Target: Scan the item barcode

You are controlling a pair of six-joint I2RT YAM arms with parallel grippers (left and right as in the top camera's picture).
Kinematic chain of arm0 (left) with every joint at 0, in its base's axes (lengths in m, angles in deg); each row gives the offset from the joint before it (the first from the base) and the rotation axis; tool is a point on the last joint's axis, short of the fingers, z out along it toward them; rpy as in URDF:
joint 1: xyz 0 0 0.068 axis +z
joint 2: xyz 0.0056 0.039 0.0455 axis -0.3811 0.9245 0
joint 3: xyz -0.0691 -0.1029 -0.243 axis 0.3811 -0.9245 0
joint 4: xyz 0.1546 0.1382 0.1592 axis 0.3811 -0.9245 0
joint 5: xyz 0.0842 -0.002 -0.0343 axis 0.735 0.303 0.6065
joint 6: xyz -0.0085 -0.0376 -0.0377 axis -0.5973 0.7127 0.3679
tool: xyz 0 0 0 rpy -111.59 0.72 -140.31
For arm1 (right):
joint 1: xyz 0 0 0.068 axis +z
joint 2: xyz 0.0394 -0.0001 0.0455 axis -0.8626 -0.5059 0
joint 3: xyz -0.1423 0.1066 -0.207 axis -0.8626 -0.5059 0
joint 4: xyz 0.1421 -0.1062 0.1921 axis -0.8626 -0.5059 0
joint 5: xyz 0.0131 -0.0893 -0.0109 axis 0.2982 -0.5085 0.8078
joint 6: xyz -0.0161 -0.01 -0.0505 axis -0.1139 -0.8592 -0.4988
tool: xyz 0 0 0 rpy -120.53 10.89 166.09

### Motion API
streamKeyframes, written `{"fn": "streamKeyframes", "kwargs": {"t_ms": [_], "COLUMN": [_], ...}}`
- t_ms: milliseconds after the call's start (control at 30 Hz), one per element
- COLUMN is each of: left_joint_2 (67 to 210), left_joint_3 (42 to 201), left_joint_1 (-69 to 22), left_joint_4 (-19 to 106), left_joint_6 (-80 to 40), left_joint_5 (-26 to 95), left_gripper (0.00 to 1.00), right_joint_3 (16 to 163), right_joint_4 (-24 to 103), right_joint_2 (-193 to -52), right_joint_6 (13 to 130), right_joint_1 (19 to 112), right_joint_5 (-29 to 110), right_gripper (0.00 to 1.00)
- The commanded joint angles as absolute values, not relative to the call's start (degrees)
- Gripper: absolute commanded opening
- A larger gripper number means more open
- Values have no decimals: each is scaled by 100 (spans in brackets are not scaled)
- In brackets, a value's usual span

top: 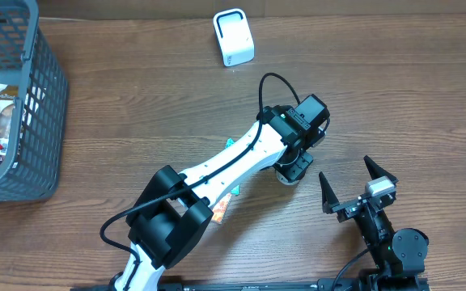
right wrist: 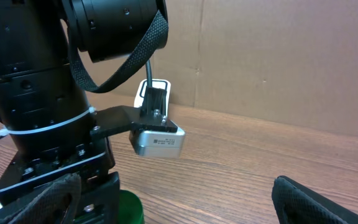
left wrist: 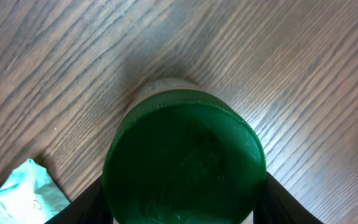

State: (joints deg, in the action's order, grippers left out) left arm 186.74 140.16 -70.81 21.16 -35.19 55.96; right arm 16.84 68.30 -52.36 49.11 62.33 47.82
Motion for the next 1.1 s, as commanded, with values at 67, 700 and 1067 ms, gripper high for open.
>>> {"fn": "streamKeyframes", "kwargs": {"t_ms": [67, 700, 1067], "left_joint_2": [18757, 18766, 18766], "left_joint_3": [14018, 14016, 14014], "left_joint_1": [-7124, -7264, -7328], "left_joint_4": [2223, 2583, 2583], "left_joint_6": [-876, -2730, -2142], "left_joint_5": [6059, 6171, 6134], "left_gripper": [20, 88, 52], "right_joint_3": [1623, 1623, 1623], "right_joint_4": [6861, 6863, 6861], "right_joint_2": [-5190, -5192, -5192], "right_joint_6": [4955, 4955, 4955], "right_joint_1": [6255, 6255, 6255], "right_joint_5": [4723, 4723, 4723], "right_gripper": [100, 100, 100]}}
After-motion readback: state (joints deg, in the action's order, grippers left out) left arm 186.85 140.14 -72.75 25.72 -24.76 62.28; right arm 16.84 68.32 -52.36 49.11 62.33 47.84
